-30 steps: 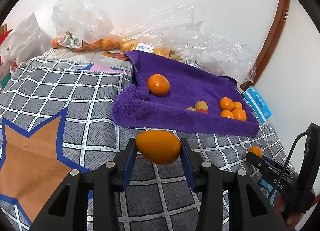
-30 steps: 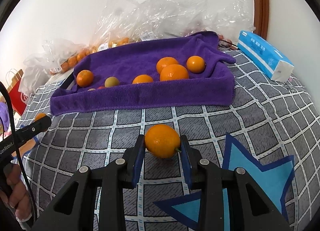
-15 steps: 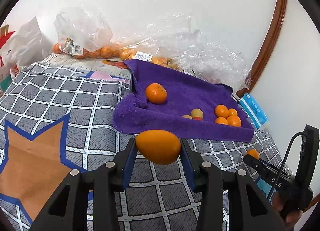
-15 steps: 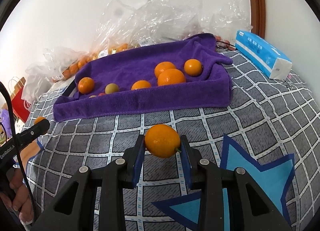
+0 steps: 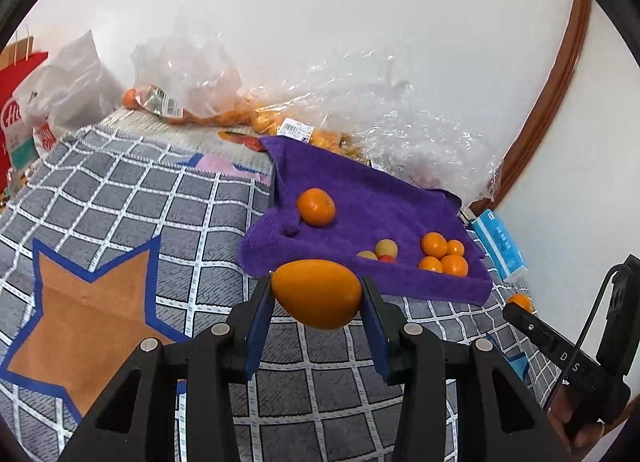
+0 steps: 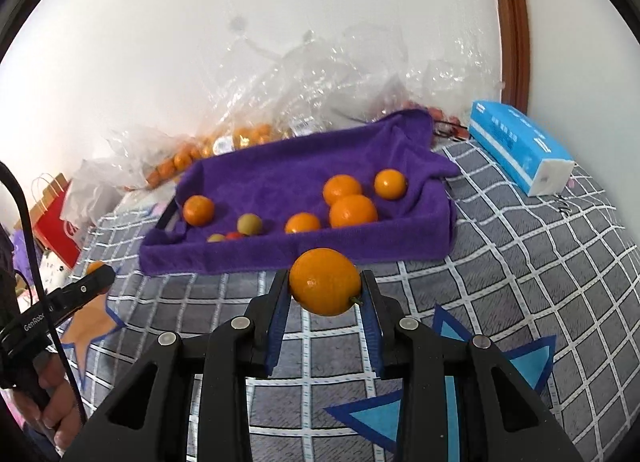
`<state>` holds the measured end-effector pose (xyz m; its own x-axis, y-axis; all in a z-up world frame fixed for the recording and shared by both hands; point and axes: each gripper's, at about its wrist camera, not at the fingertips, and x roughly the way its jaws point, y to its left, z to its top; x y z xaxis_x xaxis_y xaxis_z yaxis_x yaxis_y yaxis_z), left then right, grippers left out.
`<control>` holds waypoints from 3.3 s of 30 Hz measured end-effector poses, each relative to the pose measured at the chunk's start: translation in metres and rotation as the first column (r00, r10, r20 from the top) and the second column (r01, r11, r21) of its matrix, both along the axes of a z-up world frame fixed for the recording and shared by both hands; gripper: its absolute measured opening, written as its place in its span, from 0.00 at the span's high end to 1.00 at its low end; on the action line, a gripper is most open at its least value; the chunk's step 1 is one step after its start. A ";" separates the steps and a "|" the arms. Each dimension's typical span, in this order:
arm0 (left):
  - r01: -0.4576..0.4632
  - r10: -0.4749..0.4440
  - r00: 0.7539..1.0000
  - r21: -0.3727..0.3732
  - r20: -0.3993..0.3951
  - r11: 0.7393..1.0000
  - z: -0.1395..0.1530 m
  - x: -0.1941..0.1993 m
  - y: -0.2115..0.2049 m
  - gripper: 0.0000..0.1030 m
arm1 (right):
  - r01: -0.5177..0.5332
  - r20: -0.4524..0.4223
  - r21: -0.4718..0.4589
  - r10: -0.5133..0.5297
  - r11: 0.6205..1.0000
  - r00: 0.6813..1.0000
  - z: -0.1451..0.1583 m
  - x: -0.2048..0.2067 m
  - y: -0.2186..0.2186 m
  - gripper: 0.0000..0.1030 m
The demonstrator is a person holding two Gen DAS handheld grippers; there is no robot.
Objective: Organize fruits
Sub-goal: 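Carry the orange with the right tool while the left tool carries the oblong citrus over the towel, then open the right tool to drop the orange while the left tool releases the oblong citrus onto the towel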
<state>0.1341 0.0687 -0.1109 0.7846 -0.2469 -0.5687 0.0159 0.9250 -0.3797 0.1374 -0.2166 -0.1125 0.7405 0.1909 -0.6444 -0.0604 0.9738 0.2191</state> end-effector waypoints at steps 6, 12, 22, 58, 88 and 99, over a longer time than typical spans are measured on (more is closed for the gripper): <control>0.008 -0.008 0.999 0.007 0.032 1.000 0.018 -0.008 -0.002 0.61 | -0.026 0.009 -0.004 0.026 1.000 1.000 0.008 -0.008 0.007 0.67; 0.020 -0.019 0.999 -0.012 0.044 1.000 0.034 -0.005 0.000 0.61 | -0.053 0.041 -0.019 0.054 0.998 0.998 0.023 -0.007 0.017 0.67; 0.020 -0.021 0.998 0.011 0.057 1.000 0.051 0.018 -0.001 0.61 | -0.081 0.093 -0.023 0.083 0.996 0.992 0.040 0.007 0.031 0.67; 0.004 -0.002 0.999 0.033 -0.053 0.999 0.040 0.109 -0.002 0.61 | -0.062 0.066 -0.021 0.063 0.998 0.996 0.036 0.119 0.009 0.67; 0.090 -0.086 0.986 0.019 -0.142 0.996 -0.028 0.130 -0.031 0.61 | -0.135 -0.040 -0.061 0.133 0.989 0.990 -0.030 0.143 0.031 0.67; 0.080 -0.072 0.990 0.060 -0.123 0.995 -0.030 0.129 -0.034 0.60 | -0.144 -0.029 -0.113 0.141 0.983 0.990 -0.035 0.138 0.041 0.67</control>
<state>0.2635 0.0349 -0.1409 0.6897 -0.2626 -0.6749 0.0443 0.9455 -0.3226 0.2752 -0.1752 -0.1475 0.6976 0.2173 -0.6828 -0.1969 0.9744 0.1089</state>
